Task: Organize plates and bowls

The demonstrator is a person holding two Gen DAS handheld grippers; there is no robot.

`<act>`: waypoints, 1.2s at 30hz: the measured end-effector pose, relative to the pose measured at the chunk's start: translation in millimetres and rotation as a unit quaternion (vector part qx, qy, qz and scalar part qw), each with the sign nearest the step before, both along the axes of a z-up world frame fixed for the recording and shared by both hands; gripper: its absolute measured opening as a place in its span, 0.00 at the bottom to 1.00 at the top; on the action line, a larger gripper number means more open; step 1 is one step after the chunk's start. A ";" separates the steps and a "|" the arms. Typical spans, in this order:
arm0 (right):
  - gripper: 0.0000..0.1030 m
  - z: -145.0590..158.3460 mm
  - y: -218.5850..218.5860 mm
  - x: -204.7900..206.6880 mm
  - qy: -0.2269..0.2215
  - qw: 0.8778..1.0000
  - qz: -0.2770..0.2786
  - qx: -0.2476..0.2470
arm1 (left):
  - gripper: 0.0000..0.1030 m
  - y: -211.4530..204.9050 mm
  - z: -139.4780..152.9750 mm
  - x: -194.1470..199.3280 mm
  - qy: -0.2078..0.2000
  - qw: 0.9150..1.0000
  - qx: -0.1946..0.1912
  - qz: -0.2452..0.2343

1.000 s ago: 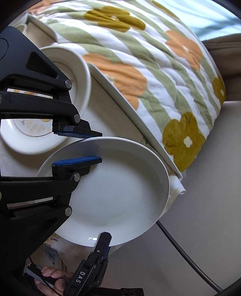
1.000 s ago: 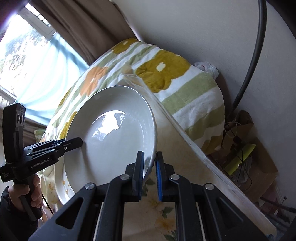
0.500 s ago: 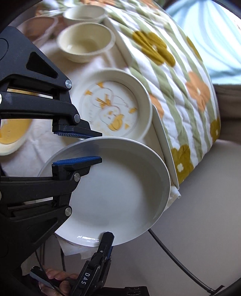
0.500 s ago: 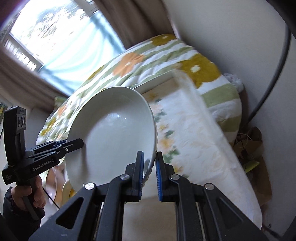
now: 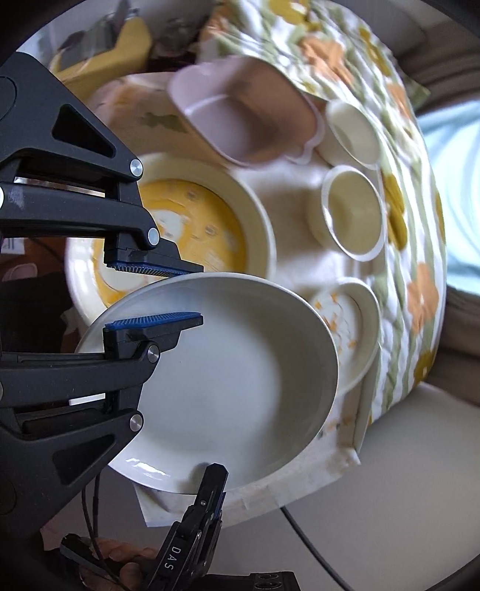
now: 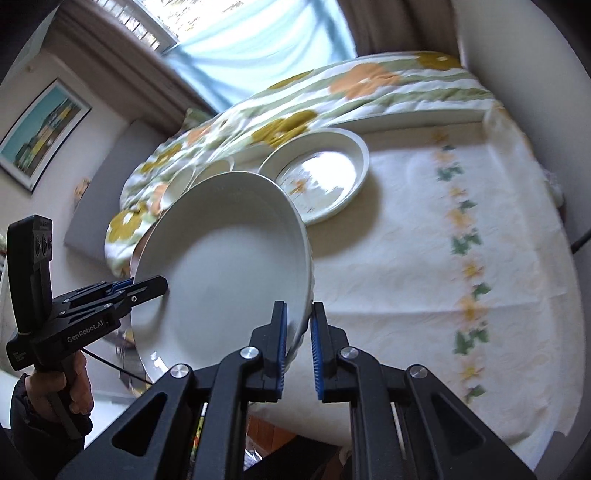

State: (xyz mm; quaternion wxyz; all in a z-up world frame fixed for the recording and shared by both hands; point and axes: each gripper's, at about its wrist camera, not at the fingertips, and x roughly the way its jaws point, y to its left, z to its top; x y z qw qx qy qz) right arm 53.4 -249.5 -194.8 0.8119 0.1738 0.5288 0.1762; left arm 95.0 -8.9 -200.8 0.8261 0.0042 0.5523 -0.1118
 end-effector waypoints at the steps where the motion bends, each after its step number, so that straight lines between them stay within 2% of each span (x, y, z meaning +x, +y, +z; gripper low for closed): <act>1: 0.11 -4.0 7.8 -0.6 0.004 1.000 0.010 0.001 | 0.16 8.3 -4.4 -4.7 0.004 1.000 -0.001 0.011; 5: 0.11 -18.0 36.7 3.5 0.014 0.999 0.046 -0.004 | 0.16 38.1 -23.7 -20.3 0.020 0.998 -0.012 0.050; 9: 0.11 -32.2 58.6 13.5 0.021 0.997 0.067 -0.014 | 0.16 56.5 -41.9 -18.1 0.031 0.997 -0.019 0.071; 18: 0.11 -46.1 80.1 36.3 0.025 0.996 0.078 -0.037 | 0.16 71.3 -72.2 -3.9 0.041 0.995 -0.025 0.086; 28: 0.11 -47.9 88.6 38.9 0.025 0.995 0.079 -0.055 | 0.16 66.3 -87.5 3.4 0.042 0.996 0.022 0.076; 36: 0.11 -47.0 91.2 41.3 0.017 0.994 0.084 -0.067 | 0.16 55.7 -87.8 2.1 0.025 0.995 0.067 0.062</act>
